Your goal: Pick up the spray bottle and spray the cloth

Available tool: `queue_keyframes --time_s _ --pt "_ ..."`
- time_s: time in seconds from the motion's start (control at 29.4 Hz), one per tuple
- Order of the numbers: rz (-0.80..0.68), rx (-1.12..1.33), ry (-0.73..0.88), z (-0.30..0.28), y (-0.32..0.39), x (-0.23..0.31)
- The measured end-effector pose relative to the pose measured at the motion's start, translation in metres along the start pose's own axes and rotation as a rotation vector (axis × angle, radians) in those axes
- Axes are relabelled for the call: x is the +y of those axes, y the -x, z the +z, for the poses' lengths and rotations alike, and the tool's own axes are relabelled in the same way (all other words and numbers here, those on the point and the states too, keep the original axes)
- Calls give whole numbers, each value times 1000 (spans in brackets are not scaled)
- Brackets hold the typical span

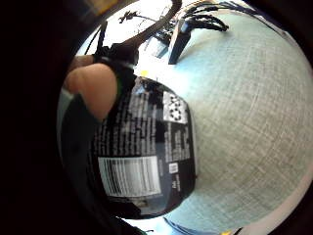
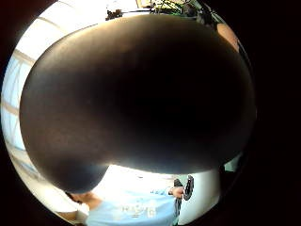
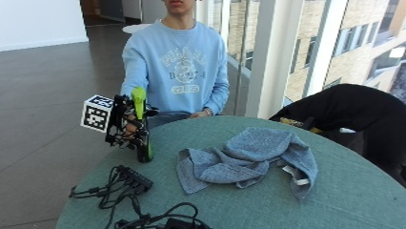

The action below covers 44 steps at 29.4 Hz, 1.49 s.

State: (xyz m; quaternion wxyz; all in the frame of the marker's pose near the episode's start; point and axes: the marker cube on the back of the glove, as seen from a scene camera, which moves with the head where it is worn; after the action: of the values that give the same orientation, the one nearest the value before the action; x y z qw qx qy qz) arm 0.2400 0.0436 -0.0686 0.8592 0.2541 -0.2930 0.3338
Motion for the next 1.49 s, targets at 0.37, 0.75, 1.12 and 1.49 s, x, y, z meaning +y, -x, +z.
queue_keyframes --time_s 0.37,0.75,1.12,1.49 --pt "-96 110 -28 -3 7 -10" --pt "-141 254 326 31 95 -25" --pt "-80 496 664 119 155 -30" --pt "-30 591 767 163 144 -27"
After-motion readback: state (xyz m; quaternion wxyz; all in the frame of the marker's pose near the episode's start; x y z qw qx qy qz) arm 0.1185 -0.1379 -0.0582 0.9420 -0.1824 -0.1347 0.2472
